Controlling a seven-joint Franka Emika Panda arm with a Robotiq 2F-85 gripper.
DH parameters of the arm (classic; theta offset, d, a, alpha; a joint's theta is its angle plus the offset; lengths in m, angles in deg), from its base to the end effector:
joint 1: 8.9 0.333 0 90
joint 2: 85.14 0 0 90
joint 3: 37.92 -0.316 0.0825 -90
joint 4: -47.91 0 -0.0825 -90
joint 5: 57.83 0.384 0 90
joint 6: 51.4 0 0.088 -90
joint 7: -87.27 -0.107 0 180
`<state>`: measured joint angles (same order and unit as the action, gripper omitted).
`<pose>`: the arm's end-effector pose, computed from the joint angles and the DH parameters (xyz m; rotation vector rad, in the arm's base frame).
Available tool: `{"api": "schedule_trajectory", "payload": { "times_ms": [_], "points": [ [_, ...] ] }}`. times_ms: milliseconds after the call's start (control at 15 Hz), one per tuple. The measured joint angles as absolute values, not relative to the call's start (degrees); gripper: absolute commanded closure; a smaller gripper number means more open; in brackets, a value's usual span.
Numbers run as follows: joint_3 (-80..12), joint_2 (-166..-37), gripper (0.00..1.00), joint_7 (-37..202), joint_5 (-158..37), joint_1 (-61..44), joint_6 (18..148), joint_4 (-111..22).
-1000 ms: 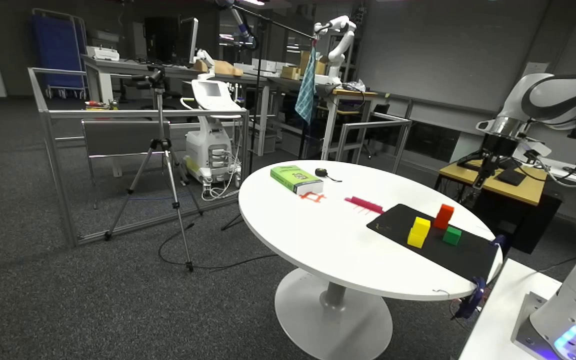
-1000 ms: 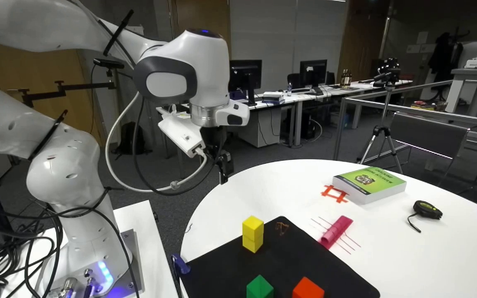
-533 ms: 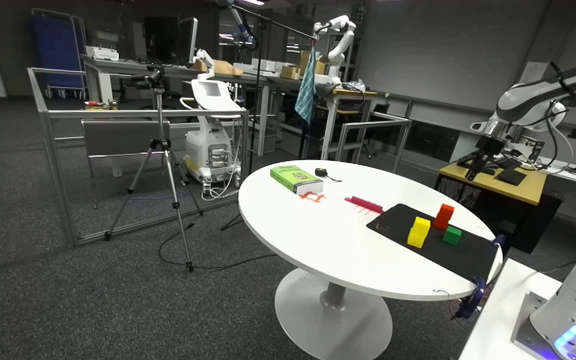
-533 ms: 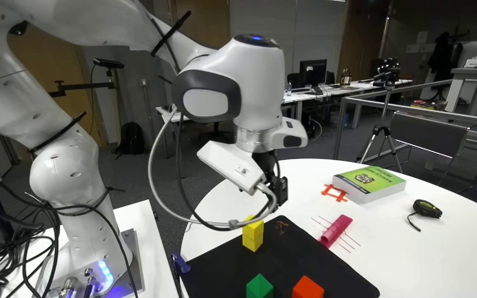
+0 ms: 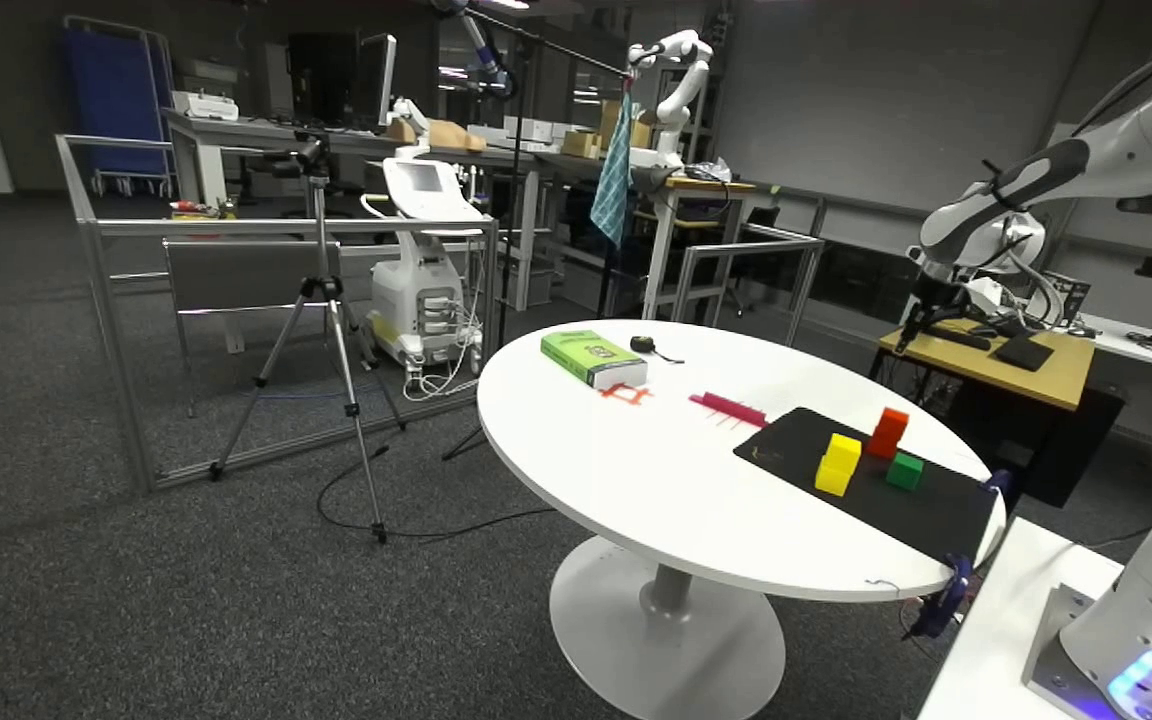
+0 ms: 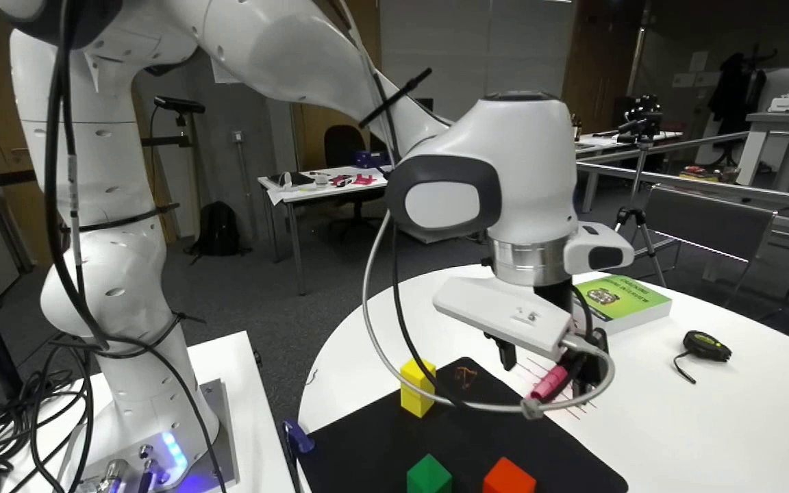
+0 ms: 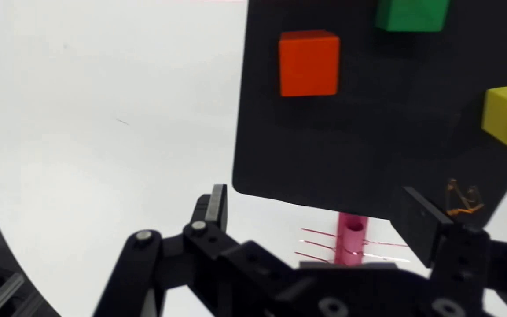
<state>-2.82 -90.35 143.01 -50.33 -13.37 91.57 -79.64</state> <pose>0.4281 -0.3516 0.3595 2.9976 0.2894 0.2414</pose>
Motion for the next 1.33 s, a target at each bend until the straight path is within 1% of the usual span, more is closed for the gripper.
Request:
{"api": "schedule_trajectory", "payload": {
  "times_ms": [133, 267, 467, 800, 1333],
  "points": [
    [-6.73, -94.37, 0.0, 139.7, -52.45, -16.89, 95.19, -78.37],
    [-8.78, -96.39, 0.0, 137.57, -53.45, -18.52, 95.5, -77.56],
    [-9.96, -96.64, 0.0, 137.46, -53.64, -19.51, 95.48, -77.17],
    [-16.45, -96.44, 0.0, 137.72, -54.0, -25.1, 95.48, -78.94],
    [-18.24, -96.5, 0.0, 137.76, -57.21, -27.82, 96.73, -83.45]
  ]
}}
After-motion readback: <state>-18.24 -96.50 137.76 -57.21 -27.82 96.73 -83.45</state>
